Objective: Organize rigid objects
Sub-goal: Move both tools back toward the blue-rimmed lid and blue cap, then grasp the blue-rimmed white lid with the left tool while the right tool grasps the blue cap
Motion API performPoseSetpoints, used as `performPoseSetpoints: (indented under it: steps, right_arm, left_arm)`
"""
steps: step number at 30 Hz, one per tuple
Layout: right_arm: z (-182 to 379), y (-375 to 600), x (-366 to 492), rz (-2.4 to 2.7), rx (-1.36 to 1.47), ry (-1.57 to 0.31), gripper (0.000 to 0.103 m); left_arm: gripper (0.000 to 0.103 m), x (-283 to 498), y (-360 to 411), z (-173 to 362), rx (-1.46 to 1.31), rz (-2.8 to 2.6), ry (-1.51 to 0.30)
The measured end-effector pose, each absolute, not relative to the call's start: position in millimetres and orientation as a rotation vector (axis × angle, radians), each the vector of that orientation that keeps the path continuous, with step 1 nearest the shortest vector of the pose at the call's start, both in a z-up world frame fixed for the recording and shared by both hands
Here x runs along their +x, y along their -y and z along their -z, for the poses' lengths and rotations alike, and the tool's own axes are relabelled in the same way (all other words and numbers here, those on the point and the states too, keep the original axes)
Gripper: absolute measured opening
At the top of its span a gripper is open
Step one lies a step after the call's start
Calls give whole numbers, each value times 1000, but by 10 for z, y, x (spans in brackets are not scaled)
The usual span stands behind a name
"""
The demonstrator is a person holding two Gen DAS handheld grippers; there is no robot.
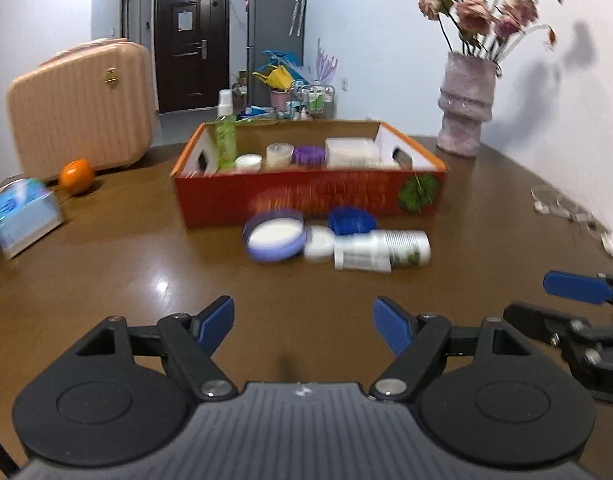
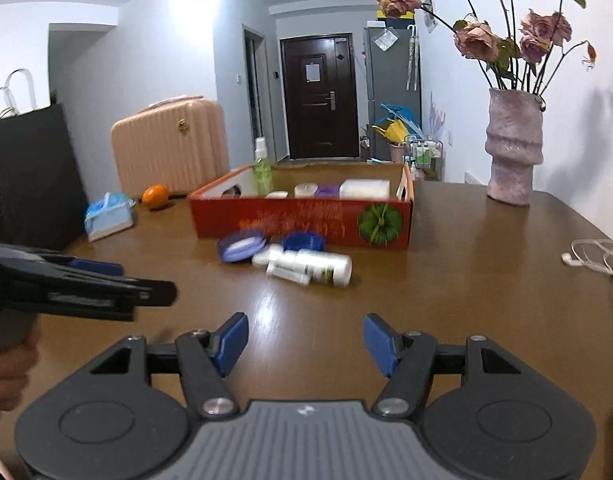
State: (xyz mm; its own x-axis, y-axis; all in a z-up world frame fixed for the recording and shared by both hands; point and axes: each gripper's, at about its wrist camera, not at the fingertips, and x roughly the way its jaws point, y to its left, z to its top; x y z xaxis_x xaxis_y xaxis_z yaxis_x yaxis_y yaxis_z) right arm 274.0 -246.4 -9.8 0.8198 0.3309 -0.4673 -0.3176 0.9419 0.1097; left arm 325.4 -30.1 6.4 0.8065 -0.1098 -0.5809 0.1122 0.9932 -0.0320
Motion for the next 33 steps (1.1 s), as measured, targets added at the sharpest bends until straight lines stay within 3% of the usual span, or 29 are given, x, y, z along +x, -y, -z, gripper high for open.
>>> performPoseSetpoints:
  steps: [4, 13, 16, 18, 20, 21, 22, 33]
  right_arm:
    - [-24, 2302, 3265, -365, 26, -493, 63]
    - [223, 1963, 4589, -362, 56, -640, 61]
    - [366, 1999, 4887, -357, 148, -688, 53]
    - [448, 1996, 4991, -350, 174, -709, 35]
    - [511, 1967, 5009, -333, 148, -710, 27]
    - [553, 1953, 5013, -333, 138, -714, 14]
    - [576, 1956, 5017, -324, 142, -714, 10]
    - [427, 2009, 4815, -276, 89, -615, 7]
  left_arm:
    - [83, 3943, 191, -7, -50, 195, -606]
    - [76, 4757, 6, 437, -69, 125, -698]
    - [68, 4787, -30, 494, -90, 125, -696]
    - [68, 4780, -17, 501, -83, 126, -689]
    - [68, 4764, -31, 491, -89, 124, -687]
    - [68, 4753, -32, 487, -93, 123, -686]
    - [68, 4749, -33, 487, -96, 122, -686]
    - [67, 4512, 37, 319, -8, 53, -623]
